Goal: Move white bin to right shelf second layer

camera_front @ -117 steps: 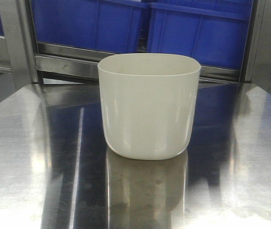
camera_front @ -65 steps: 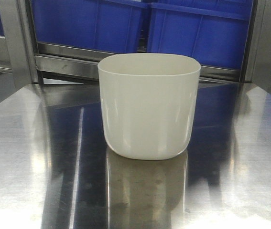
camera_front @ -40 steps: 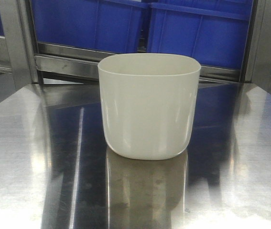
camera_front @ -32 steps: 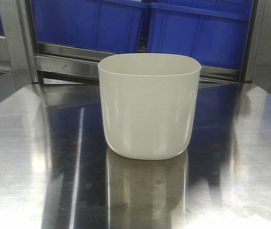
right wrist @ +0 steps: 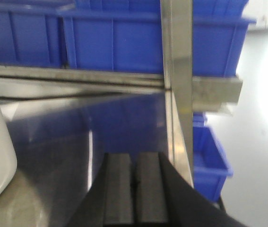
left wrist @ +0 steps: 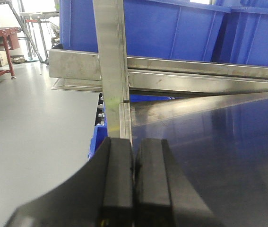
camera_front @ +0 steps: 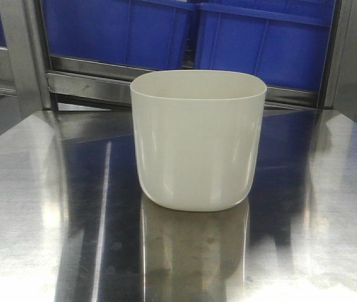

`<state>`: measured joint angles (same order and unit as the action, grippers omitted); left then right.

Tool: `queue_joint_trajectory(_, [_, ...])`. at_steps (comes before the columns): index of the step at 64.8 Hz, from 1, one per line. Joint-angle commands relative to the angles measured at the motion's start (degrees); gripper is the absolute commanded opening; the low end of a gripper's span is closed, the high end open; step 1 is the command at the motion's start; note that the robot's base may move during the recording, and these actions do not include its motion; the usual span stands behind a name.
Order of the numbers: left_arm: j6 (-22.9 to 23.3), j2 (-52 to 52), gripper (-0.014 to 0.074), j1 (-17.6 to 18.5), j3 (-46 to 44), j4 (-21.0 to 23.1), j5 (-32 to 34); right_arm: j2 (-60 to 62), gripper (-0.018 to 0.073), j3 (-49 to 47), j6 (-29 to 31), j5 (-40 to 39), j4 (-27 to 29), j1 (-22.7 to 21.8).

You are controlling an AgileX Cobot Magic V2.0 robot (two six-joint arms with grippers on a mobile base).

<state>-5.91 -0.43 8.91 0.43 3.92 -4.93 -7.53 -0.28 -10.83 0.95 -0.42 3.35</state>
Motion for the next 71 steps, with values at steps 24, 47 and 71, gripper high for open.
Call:
queue_joint_trajectory(24, [0.2, -0.8, 0.0085, 0.21, 2.11, 0.31, 4.93, -49.07, 0.0048, -47.3, -0.84, 15.58, 0.8, 8.03])
queue_joint_trajectory(47, [0.2, -0.8, 0.0085, 0.21, 2.11, 0.31, 4.93, -78.98, 0.0048, -77.53, -0.78, 34.77, 0.8, 21.11])
queue_joint_trajectory(71, [0.2, -0.8, 0.0085, 0.21, 2.11, 0.31, 4.93, -81.45, 0.0057, -81.93, -0.67, 40.13, 0.8, 22.77])
